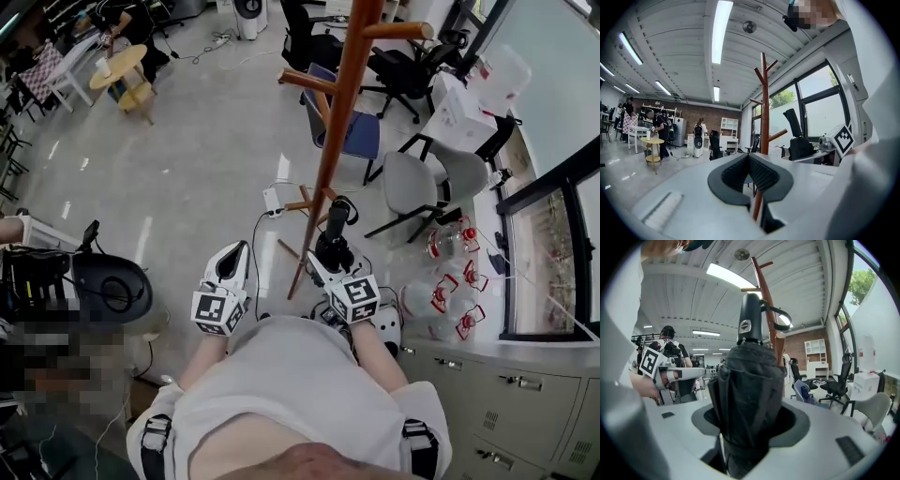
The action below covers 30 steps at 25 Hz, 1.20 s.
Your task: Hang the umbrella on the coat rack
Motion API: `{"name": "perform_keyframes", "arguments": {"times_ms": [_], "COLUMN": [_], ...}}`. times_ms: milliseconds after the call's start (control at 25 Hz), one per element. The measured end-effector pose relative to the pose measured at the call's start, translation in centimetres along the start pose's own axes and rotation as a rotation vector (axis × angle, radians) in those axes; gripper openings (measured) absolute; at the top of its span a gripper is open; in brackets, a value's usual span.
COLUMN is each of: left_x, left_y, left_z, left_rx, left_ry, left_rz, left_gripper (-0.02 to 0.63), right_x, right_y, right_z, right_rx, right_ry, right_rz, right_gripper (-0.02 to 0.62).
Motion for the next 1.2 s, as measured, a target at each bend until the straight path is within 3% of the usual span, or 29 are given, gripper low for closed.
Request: {"name": "perform_keyframes", "arguments": {"times_ms": [400,1200], "left_x": [0.9,0.4], "left_y": [-1.8,-2.5], "left_z": [1.5,1.1], "left_rx": [-0.002,-0.026], "left_ry": [0.033,0.04], "left_rz": [-0.02,-0.007], "left_gripper": [0.011,0.011], "right_x": [-0.4,0.4], "right_y": [-3.0,-9.1], "right_z": [-0.5,-3.0], "right_rx": [-0.032,-0.17], "right_ry": [0.047,0.026], "right_rz": [-0.055,-0.118], "right_gripper": [0.252,0.252]}}
Point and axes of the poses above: the fingertips, and each gripper's own axes: z backward along the fingers, x to its right, y out of its top, the point moved 1 cm from there along z, backward along the fingers, and after that the axes turned 3 degrees about -x, right-handed, at the moved point
